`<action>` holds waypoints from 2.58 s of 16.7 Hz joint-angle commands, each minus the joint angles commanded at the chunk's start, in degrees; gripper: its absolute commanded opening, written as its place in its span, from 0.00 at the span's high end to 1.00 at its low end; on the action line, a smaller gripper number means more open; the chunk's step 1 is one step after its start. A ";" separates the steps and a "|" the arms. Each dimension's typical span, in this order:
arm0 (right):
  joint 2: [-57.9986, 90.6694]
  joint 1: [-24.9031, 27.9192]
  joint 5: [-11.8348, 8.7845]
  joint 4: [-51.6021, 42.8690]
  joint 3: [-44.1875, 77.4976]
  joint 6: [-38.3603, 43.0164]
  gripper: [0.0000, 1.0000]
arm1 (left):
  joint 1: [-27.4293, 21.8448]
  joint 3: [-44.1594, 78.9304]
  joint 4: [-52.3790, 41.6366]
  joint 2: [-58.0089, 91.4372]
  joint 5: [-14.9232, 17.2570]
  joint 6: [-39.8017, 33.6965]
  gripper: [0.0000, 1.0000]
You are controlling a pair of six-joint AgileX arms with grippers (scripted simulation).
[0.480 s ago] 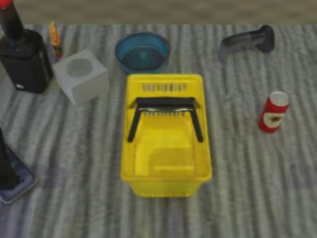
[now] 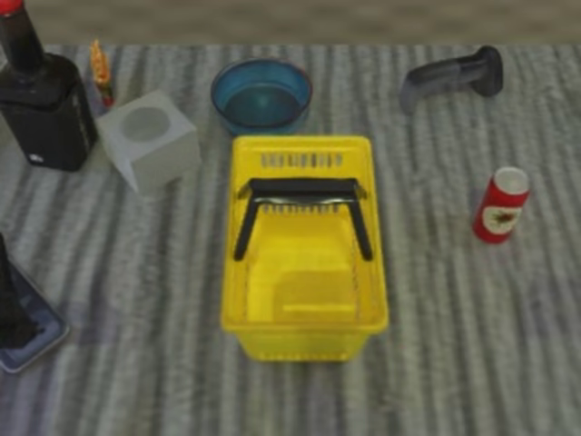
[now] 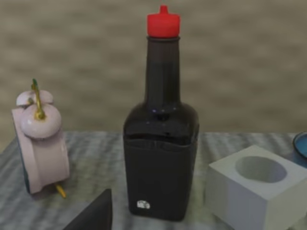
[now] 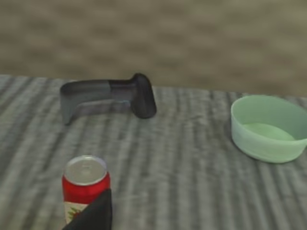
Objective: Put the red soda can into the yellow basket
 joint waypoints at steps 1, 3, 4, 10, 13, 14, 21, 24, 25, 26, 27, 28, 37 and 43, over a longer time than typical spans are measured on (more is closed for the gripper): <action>4.20 0.42 0.05 -2.61 3.63 -1.07 0.00 | 0.00 0.00 0.00 0.00 0.00 0.00 0.00; 14.14 1.36 0.15 -8.33 11.99 -3.49 0.00 | 0.00 0.00 0.00 0.00 0.00 0.00 0.00; 19.74 1.89 0.20 -11.38 16.63 -4.82 0.00 | 0.00 0.00 0.00 0.00 0.00 0.00 0.00; 57.45 5.45 0.39 -30.55 48.10 -13.52 0.00 | 0.00 0.00 0.00 0.00 0.00 0.00 0.00; 76.16 7.26 0.41 -39.82 63.63 -17.76 0.00 | 0.00 0.00 0.00 0.00 0.00 0.00 0.00; 81.95 7.83 0.40 -42.73 68.39 -19.07 0.00 | 0.00 0.00 0.00 0.00 0.00 0.00 0.00; 110.17 10.74 0.30 -57.89 90.99 -25.62 0.00 | 0.00 0.00 0.00 0.00 0.00 0.00 0.00; 113.59 11.14 0.27 -60.02 93.57 -26.50 0.00 | 0.00 0.00 0.00 0.00 0.00 0.00 0.00; 113.59 11.14 0.27 -60.02 93.57 -26.50 0.00 | 0.00 0.00 0.00 0.00 0.00 0.00 0.00; 113.59 11.14 0.27 -60.02 93.57 -26.50 0.00 | 0.00 0.00 0.00 0.00 0.00 0.00 0.00; 113.59 11.14 0.27 -60.02 93.57 -26.50 0.00 | 0.00 0.00 0.00 0.00 0.00 0.00 0.00; 113.50 10.82 0.28 -59.90 93.41 -26.43 0.00 | 0.00 0.00 0.00 0.00 0.00 0.00 0.00; 116.13 11.20 0.29 -50.08 86.17 -26.41 0.00 | 0.00 0.00 0.00 0.00 0.00 0.00 0.00; 116.13 11.20 0.29 -50.08 86.17 -26.41 0.23 | 0.00 0.00 0.00 0.00 0.00 0.00 0.00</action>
